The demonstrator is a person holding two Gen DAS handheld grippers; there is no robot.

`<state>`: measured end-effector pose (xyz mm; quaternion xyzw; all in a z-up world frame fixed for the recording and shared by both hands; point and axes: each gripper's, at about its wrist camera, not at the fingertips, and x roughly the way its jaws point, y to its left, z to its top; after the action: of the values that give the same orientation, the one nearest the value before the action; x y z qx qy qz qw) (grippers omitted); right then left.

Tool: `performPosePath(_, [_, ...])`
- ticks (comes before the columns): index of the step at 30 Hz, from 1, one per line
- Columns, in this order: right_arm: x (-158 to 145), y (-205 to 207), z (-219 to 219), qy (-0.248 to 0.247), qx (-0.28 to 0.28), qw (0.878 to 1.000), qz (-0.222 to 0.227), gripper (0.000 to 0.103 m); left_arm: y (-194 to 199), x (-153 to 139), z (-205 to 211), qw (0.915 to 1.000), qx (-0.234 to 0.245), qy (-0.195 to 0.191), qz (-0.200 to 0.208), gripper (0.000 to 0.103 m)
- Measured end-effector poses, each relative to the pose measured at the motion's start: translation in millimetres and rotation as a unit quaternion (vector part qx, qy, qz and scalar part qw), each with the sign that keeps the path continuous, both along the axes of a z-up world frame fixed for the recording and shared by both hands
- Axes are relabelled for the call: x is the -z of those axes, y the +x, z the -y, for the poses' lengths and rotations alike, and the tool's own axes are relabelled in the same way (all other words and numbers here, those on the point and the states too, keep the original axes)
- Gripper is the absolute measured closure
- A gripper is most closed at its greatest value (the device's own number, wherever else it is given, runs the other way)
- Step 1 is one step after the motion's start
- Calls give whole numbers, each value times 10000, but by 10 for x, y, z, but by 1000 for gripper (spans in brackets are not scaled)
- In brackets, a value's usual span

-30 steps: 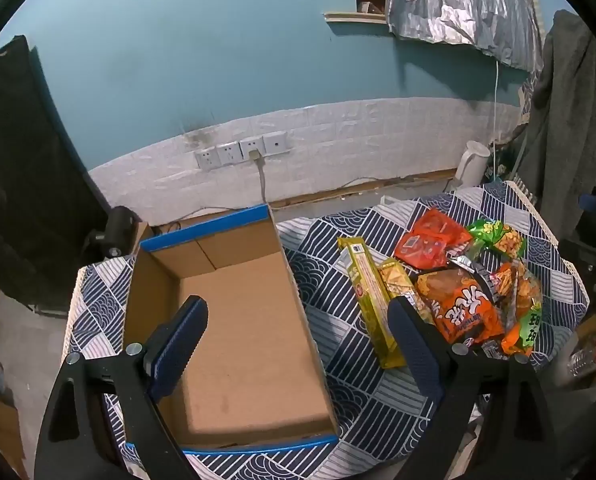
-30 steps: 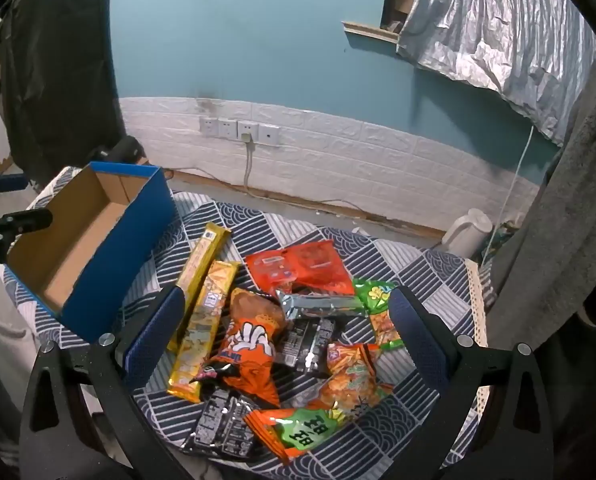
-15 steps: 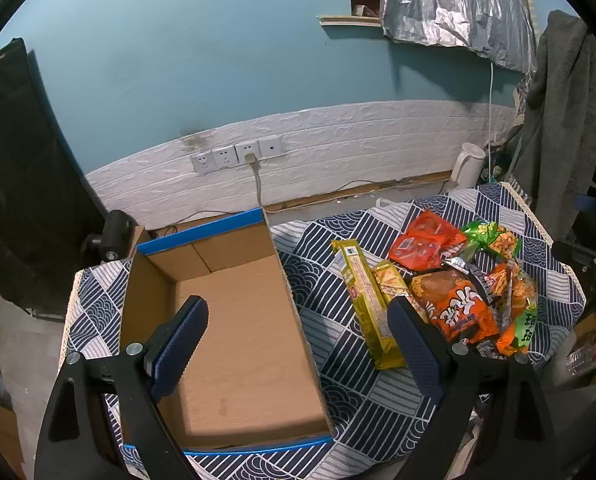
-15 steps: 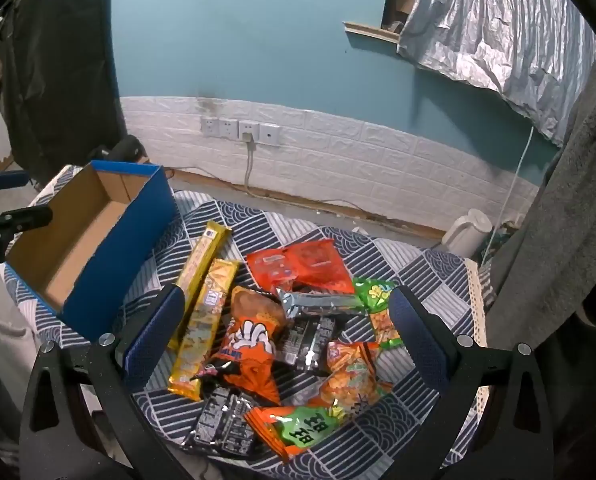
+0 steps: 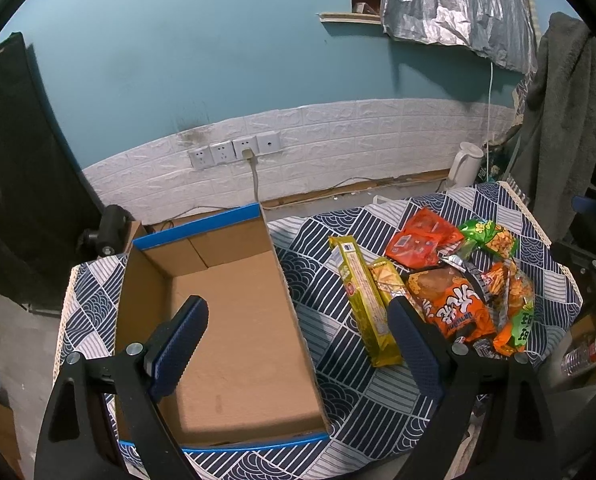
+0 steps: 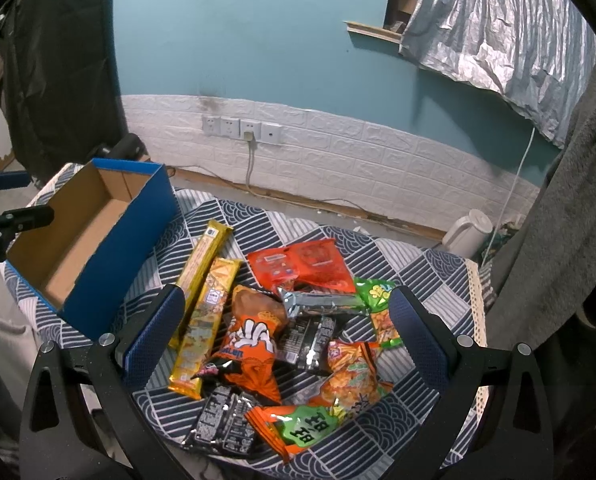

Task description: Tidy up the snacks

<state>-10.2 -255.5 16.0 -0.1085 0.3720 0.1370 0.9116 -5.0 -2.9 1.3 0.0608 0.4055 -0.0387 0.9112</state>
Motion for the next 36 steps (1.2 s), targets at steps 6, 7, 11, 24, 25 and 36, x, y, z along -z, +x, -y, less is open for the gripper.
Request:
performPosePath(6, [1, -1, -2, -10, -3, 10000, -1, 3, -5, 6, -1, 10000, -12, 0, -11, 10])
performPosePath(7, [3, 0, -2, -9, -5, 10000, -5, 3, -8, 10, 2, 10000, -14, -1, -19, 10])
performPosePath(11, [-2, -2, 2, -36, -1, 10000, -5, 3, -13, 16, 4, 10000, -8, -6, -21, 10])
performPosePath(24, [-11, -5, 28, -26, 19, 10000, -9, 3, -20, 39, 14, 10000, 21, -2, -54, 10])
performPosePath(25, [-12, -5, 26, -26, 21, 10000, -10, 3, -21, 40, 15, 10000, 22, -1, -54, 10])
performPosePath(36, [3, -4, 59, -23, 69, 10000, -44, 3, -30, 47, 25, 10000, 21, -17, -70, 10])
